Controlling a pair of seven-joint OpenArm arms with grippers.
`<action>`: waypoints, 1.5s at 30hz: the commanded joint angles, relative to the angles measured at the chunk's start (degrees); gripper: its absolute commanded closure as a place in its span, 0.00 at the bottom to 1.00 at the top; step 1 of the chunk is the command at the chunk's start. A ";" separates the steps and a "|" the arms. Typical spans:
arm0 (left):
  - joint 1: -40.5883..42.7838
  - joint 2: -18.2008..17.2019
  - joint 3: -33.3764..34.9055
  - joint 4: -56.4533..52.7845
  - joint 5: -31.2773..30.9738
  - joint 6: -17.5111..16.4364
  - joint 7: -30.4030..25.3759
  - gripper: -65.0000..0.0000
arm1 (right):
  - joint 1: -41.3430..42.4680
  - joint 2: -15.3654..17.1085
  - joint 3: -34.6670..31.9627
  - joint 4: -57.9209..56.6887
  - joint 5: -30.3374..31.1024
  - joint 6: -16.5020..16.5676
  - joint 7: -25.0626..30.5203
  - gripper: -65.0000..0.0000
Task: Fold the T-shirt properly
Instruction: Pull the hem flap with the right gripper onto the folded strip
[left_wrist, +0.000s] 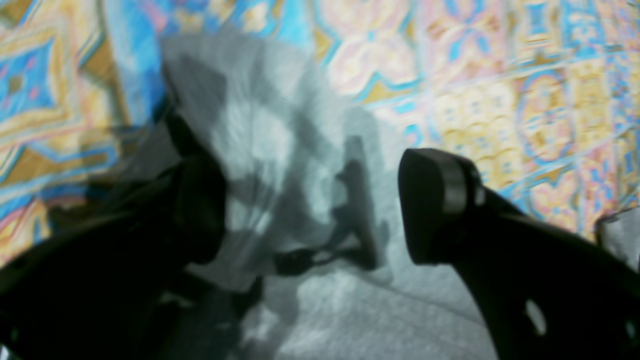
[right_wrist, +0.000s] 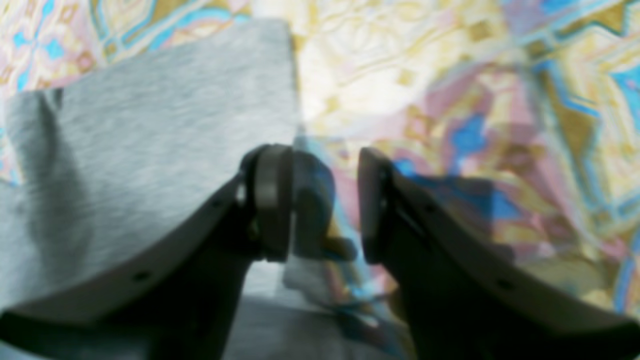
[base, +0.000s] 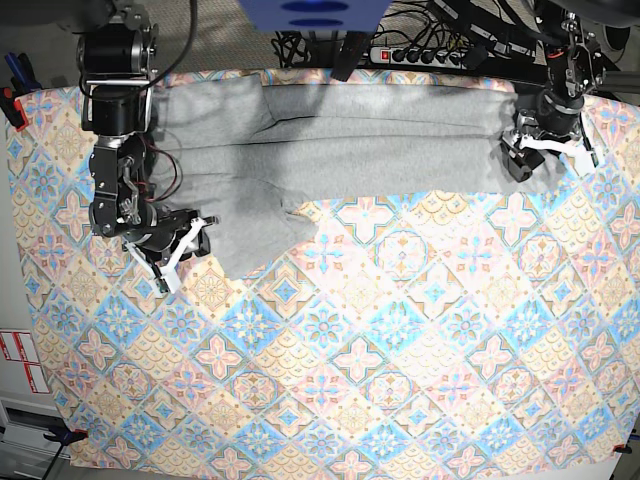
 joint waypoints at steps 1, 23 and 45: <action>-0.03 0.17 -0.41 1.55 -0.35 -0.36 -0.94 0.18 | 1.26 0.30 -1.84 0.78 1.00 0.51 0.83 0.67; 0.06 0.52 -0.23 3.92 -0.35 -0.28 -0.94 0.18 | -0.15 0.30 -11.87 8.60 1.36 0.69 0.74 1.00; -0.03 0.52 -0.32 3.74 -0.35 -0.36 -0.94 0.18 | -32.67 0.57 9.67 47.64 13.49 0.69 -9.55 1.00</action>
